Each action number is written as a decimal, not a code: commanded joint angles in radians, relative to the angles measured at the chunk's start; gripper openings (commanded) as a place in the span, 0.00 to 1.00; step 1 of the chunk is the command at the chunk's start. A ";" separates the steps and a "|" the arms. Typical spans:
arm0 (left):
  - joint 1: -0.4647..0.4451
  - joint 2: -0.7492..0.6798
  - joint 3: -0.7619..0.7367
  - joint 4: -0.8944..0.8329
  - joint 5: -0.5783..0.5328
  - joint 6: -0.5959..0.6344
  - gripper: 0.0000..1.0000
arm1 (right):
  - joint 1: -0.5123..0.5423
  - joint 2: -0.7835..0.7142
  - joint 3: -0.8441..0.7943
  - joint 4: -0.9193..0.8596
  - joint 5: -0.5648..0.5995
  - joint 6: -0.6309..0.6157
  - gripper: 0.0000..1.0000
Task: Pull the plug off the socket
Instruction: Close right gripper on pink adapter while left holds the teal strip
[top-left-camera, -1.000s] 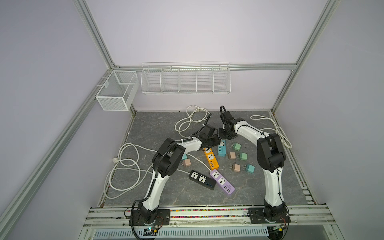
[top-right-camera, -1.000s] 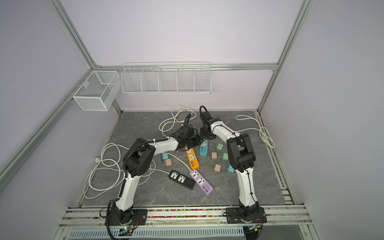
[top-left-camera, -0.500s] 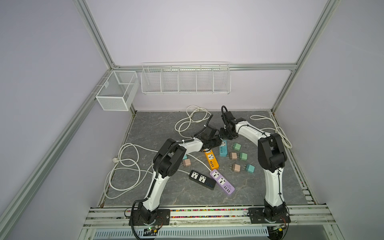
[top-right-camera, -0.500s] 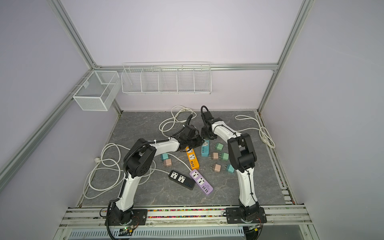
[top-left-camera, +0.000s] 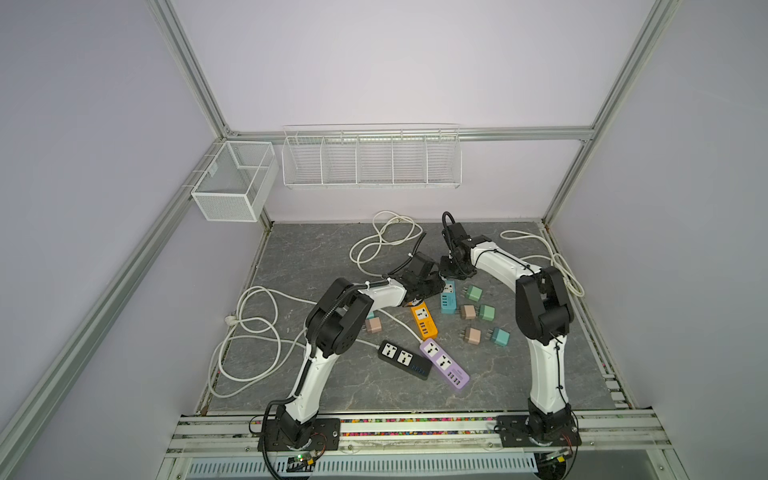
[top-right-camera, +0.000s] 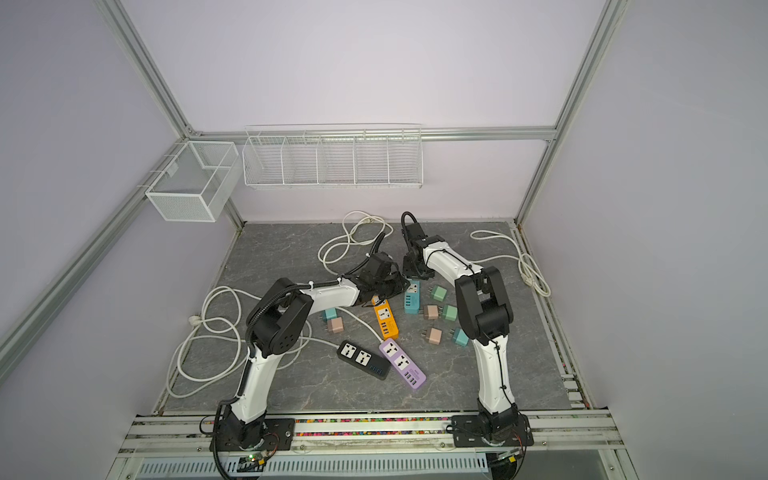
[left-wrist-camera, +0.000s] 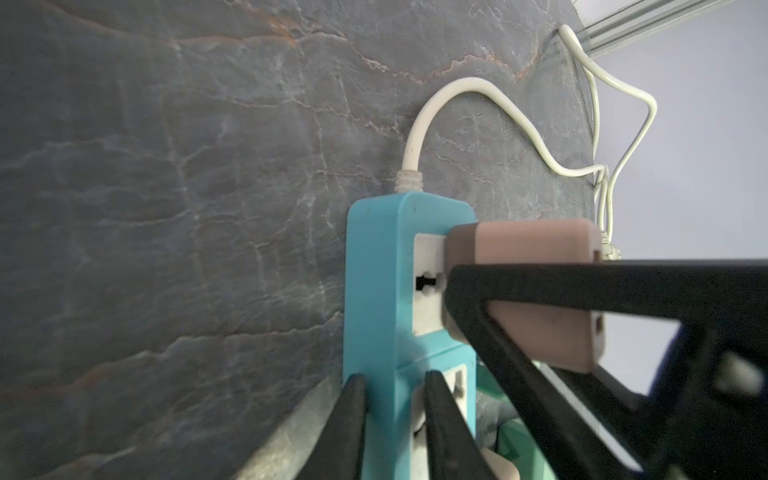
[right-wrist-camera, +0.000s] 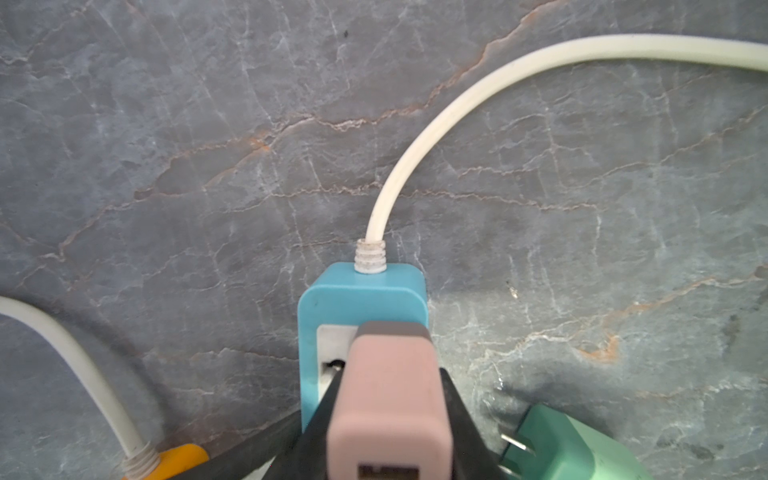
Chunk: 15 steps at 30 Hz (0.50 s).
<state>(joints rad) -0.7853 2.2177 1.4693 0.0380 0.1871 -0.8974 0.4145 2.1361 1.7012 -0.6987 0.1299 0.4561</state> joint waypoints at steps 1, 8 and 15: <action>-0.042 0.062 -0.069 -0.199 0.015 -0.011 0.25 | -0.015 -0.040 -0.002 0.052 -0.113 0.017 0.15; -0.050 0.067 -0.074 -0.205 0.001 -0.022 0.24 | 0.018 -0.047 -0.002 0.050 -0.068 0.014 0.15; -0.054 0.063 -0.088 -0.206 -0.013 -0.029 0.24 | 0.049 -0.020 0.056 -0.004 -0.006 -0.017 0.14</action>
<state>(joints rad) -0.7990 2.2047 1.4494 0.0444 0.1593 -0.9180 0.4347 2.1387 1.7115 -0.7189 0.1658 0.4454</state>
